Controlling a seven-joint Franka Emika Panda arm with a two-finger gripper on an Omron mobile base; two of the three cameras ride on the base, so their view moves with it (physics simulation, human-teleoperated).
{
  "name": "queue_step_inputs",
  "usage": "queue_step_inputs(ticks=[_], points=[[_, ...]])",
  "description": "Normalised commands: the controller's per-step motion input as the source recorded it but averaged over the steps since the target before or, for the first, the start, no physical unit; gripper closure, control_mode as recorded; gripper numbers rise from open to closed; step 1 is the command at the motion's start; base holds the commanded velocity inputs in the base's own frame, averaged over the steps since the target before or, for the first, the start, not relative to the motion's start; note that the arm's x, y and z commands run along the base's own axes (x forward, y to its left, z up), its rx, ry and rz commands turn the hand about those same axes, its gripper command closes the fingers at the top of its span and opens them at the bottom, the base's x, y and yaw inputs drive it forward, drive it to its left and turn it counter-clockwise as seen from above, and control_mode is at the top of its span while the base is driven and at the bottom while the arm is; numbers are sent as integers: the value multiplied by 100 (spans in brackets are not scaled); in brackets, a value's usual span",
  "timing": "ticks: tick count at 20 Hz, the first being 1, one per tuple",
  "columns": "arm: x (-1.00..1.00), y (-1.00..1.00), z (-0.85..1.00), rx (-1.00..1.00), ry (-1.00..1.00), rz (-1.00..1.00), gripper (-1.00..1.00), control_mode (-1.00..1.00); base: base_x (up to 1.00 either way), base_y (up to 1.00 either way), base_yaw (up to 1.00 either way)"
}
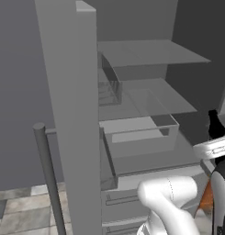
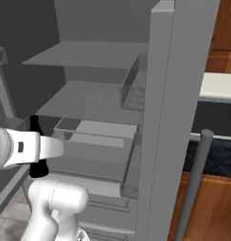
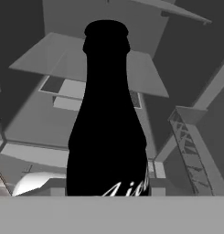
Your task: Open the fridge, grab two sodas, and place both sodas inside the bowl with ice on the dining counter.
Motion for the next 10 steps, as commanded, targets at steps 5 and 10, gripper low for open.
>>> queue_step_inputs(ticks=[5,10], points=[[0,0,0,0,0,0,100,100,-56,19,0],[0,0,0,0,0,0,100,100,-57,34,0]])
